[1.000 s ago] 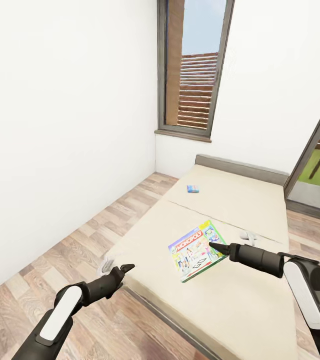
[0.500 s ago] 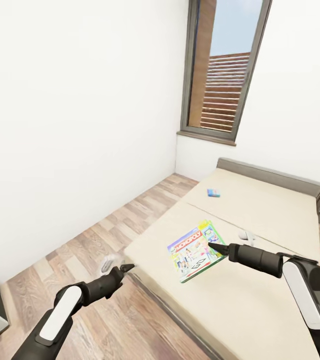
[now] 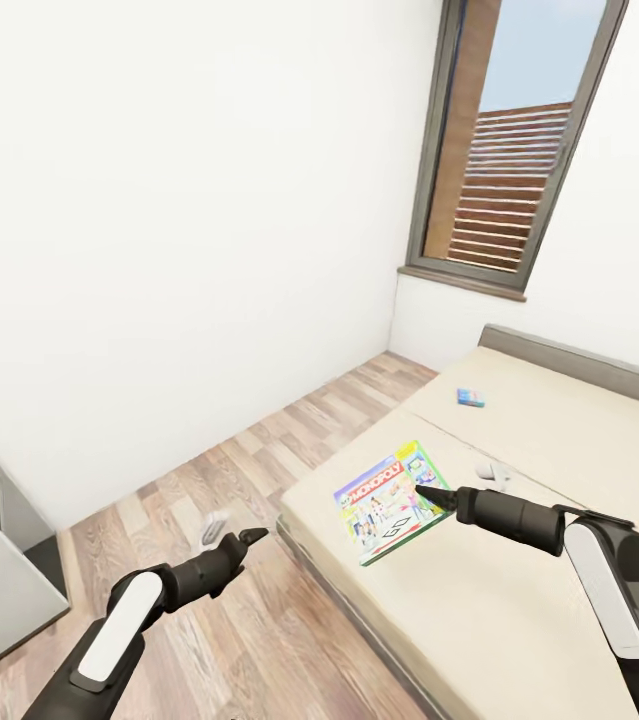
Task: Put all the toys in the child's room - the three board games (two on the bed and one on the table), the two jigsaw puzzles on the table, and the tennis ball on the table - inside the toy box on the table in the child's room.
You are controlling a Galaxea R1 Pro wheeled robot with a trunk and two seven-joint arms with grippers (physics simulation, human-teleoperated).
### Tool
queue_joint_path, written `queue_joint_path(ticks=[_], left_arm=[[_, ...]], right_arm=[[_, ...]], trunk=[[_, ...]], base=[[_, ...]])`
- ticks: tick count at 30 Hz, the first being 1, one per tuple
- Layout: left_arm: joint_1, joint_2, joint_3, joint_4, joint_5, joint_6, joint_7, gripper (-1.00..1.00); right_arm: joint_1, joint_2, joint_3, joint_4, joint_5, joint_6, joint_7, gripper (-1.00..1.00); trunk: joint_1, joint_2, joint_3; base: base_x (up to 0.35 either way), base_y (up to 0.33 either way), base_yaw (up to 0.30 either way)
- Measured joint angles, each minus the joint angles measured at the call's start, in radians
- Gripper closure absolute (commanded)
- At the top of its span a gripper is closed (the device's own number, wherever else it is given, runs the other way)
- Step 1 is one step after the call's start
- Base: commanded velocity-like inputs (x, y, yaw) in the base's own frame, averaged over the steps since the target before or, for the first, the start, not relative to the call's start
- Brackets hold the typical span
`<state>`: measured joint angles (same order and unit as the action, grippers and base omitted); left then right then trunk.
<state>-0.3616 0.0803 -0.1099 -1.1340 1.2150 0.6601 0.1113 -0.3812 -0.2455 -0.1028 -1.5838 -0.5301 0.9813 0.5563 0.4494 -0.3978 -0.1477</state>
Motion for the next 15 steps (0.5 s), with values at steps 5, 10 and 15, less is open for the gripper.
queue_joint_path(ticks=[5, 10, 15], left_arm=[[0.0, 0.002, 0.0, 0.0, 0.0, 0.0, 0.0, -1.0], [0.002, 0.002, 0.0, 0.0, 0.0, 0.0, 0.0, -1.0], [0.003, 0.0, 0.0, 0.0, 0.0, 0.0, 0.0, -1.0]], right_arm=[[0.0, 0.0, 0.005, 0.0, 0.001, -0.001, -0.001, 1.0], [0.0, 0.001, 0.024, 0.0, 0.004, -0.002, -0.001, 1.0], [0.0, 0.0, 0.041, 0.0, 0.008, -0.003, -0.002, 1.0]], trunk=[[0.0, 0.0, 0.002], [0.0, 0.0, 0.004], [0.0, 0.0, 0.005]], base=[[0.0, 0.0, 0.285], [0.0, 0.0, 0.285], [0.0, 0.0, 0.286]])
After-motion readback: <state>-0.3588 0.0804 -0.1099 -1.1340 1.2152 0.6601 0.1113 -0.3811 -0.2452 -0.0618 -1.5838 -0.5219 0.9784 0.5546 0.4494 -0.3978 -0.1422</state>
